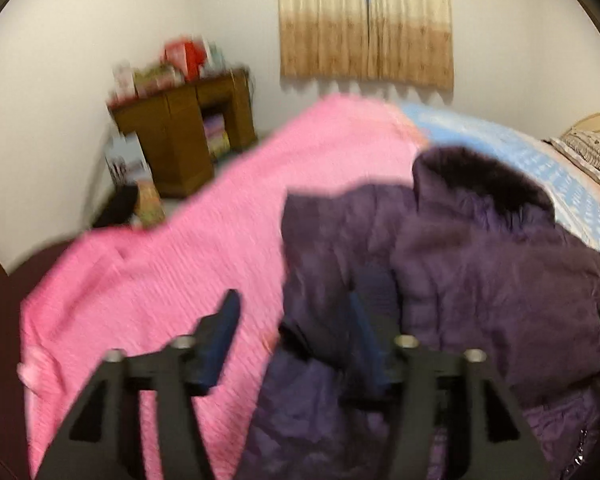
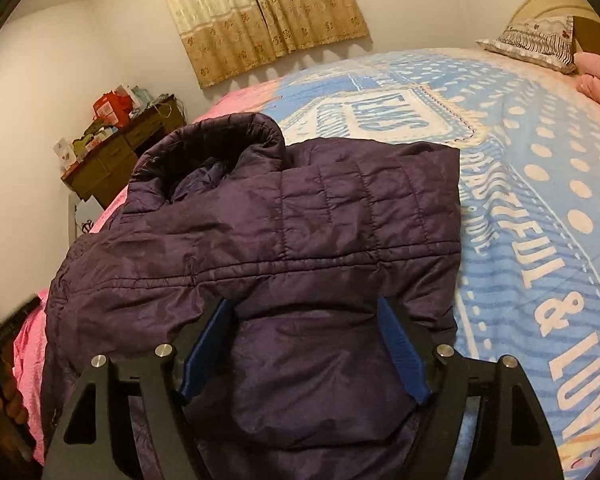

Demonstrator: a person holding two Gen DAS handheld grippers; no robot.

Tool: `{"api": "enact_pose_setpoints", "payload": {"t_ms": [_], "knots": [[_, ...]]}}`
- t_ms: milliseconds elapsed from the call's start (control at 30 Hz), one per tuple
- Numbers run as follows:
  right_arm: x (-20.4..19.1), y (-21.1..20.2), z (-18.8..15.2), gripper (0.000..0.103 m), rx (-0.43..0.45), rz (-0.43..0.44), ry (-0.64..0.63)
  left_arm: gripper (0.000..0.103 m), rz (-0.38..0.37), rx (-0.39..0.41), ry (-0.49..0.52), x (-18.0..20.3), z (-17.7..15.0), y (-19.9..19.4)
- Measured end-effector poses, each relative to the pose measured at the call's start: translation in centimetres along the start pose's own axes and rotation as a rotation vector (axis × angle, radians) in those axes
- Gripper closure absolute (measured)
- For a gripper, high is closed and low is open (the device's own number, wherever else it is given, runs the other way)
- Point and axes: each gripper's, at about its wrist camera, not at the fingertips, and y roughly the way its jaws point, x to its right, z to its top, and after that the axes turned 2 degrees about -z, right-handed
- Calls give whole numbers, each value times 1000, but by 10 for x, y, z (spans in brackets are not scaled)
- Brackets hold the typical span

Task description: Fold large clothes

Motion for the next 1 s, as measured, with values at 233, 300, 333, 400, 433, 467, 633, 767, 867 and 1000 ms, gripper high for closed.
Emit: {"api": "enact_pose_setpoints", "payload": {"t_ms": [233,300,333,400,433,467,633,767,867,1000], "knots": [[-23,-39,64,26,67,87,-78,10,-133,94,109,29,73,6],[-29,-31,89,26,55,82,-98,10,-168,49,127,47,90,35],[-34,-20,104,26,46,72,-121,10,-169,27,136,57,97,50],[-43,5,127,26,13,47,-163,11,-162,-42,157,75,107,86],[-46,16,134,26,-7,42,-173,11,-164,-73,169,84,111,101],[-49,36,144,26,-32,29,-184,11,-158,-112,181,93,115,124],[-65,99,165,29,-90,-33,-253,11,-179,-215,130,107,121,180],[-69,145,172,82,-170,-74,-291,18,-169,-267,161,126,117,204],[-68,151,170,91,-163,-80,-293,78,-233,-262,191,138,119,200],[-71,118,168,92,-62,-61,-315,92,-299,-183,160,138,125,157]]}}
